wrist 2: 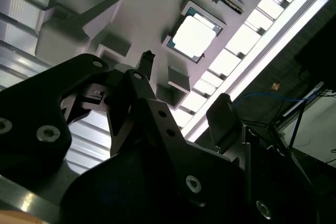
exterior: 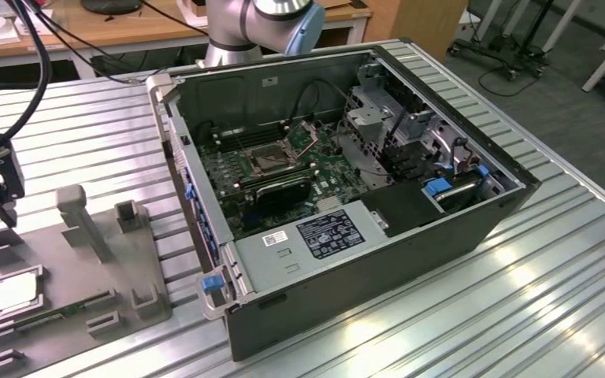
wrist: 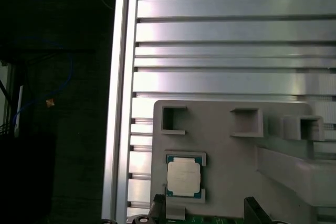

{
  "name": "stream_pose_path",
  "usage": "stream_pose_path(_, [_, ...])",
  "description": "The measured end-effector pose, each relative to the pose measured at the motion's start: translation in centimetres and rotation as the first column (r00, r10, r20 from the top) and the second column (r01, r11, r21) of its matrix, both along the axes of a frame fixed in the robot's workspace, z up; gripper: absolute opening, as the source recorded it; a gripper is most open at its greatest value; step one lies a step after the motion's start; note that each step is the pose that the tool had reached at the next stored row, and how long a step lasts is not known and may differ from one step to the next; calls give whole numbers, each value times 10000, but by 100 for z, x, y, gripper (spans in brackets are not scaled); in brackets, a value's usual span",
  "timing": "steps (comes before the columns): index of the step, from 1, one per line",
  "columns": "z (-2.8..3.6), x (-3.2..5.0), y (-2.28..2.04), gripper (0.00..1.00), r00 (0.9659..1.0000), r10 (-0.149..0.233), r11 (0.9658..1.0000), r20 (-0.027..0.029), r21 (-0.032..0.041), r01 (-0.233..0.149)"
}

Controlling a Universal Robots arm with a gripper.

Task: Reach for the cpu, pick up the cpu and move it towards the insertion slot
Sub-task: 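Reach for the cpu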

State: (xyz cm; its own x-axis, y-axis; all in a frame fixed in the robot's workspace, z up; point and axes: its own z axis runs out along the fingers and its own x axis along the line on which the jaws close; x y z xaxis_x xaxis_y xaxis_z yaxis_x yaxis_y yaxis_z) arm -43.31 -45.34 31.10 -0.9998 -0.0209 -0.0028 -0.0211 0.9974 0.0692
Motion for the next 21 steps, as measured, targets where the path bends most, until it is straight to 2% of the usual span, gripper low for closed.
stream_pose_path(21, [-145, 0, 0, 68, 10000, 0, 10000, -2, -1, 0])
